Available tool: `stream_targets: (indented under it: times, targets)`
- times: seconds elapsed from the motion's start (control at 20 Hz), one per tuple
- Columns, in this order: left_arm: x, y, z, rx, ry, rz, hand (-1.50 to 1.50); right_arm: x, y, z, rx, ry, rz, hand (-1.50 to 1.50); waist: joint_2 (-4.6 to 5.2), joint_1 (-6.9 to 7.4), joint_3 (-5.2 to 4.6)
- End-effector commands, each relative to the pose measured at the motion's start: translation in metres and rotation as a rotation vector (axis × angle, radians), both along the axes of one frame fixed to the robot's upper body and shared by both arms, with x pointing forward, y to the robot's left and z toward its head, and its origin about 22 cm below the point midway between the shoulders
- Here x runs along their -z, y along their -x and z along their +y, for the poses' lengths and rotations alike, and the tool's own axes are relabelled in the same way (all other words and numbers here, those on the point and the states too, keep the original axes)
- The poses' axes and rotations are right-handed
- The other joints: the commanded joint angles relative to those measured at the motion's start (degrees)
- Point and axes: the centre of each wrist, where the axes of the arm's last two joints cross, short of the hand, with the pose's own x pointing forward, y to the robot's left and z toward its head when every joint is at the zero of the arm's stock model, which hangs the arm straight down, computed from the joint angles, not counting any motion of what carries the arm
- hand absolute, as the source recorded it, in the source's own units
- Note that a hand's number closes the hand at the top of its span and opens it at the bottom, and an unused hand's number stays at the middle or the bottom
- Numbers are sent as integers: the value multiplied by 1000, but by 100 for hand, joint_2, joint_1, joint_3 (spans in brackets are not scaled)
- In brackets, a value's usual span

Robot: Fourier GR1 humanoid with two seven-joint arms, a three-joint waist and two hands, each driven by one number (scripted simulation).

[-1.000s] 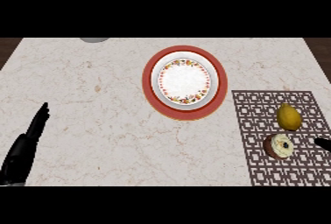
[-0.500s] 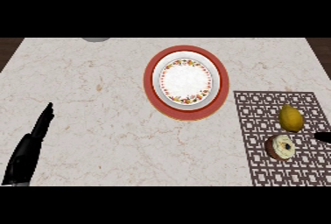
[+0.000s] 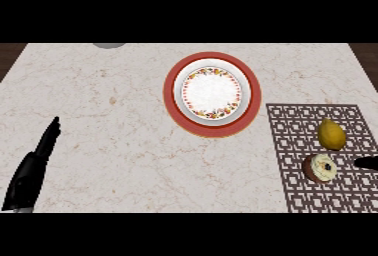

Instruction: Pick the lemon from the placemat and place it in the plate

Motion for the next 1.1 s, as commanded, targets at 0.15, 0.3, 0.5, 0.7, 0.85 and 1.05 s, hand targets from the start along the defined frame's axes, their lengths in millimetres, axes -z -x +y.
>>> stream_targets:
  times: [0.15,0.3,0.5,0.7,0.85,1.05]
  targets:
    - [-15,-6,13,9,1,14,0,22,-35,-1,-76,-3,59,-150,6,36,2]
    - [-9,9,8,-11,6,5,0,32,-24,-3,-97,-33,72,-150,-9,-11,0]
    - [-11,-11,23,-13,12,-9,0,42,-34,-6,-135,-58,78,-150,-3,-26,-1]
    - [2,-13,1,0,13,-7,0,66,-52,15,-119,-40,134,-150,2,-14,-1]
    - [1,-6,-5,-20,3,0,0,57,-48,12,-123,-28,130,-150,-7,-29,-1]
    - [-3,14,10,-14,20,18,0,78,-44,13,-115,-47,122,-150,-10,-21,-1]
